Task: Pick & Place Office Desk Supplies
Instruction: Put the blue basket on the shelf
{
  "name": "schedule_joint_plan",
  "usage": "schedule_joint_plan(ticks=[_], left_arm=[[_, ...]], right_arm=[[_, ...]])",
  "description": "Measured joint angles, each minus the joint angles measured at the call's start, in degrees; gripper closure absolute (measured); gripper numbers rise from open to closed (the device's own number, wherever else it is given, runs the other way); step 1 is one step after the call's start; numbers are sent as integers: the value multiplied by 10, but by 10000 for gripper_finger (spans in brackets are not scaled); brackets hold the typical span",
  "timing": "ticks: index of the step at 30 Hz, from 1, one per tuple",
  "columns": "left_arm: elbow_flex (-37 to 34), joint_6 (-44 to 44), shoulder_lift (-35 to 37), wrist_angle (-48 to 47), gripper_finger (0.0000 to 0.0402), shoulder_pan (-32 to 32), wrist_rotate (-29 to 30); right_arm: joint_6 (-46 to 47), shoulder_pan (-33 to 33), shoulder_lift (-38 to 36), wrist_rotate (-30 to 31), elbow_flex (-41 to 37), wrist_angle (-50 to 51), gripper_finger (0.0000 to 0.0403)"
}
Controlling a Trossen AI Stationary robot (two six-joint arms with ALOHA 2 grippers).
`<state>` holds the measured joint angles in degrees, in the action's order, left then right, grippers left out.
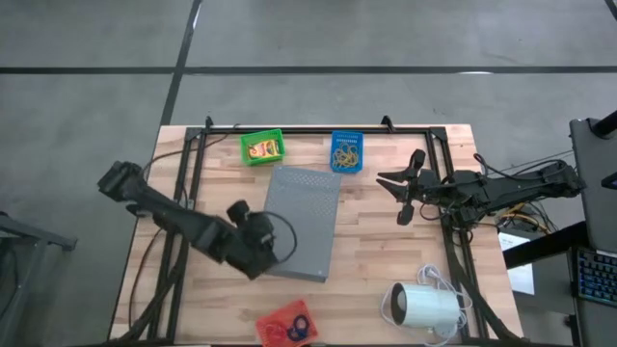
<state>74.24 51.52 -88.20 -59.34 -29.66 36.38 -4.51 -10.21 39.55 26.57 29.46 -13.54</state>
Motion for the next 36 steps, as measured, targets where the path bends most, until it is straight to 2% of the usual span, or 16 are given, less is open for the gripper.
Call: schedule_joint_plan(ticks=[6,9,13,17,21,28,33,36], left_arm=[[-44,-1,61,-9,182,22,29],[-87,3,96,18,182,22,35],[-148,53,145,30,182,38,35],[-211,45,195,68,183,69,34],[-239,2,243,91,183,129,26],[-238,-76,283,101,183,277,-19],[-233,-197,280,175,182,393,-107],[-233,-239,272,223,182,445,-158]], right_arm=[[0,0,0,0,0,0,339],[0,0,0,0,0,0,339],[0,0,0,0,0,0,339],[0,0,0,0,0,0,339],[0,0,0,0,0,0,339],[0,0,0,0,0,0,339],[0,0,0,0,0,0,339],[0,0,0,0,0,0,339]])
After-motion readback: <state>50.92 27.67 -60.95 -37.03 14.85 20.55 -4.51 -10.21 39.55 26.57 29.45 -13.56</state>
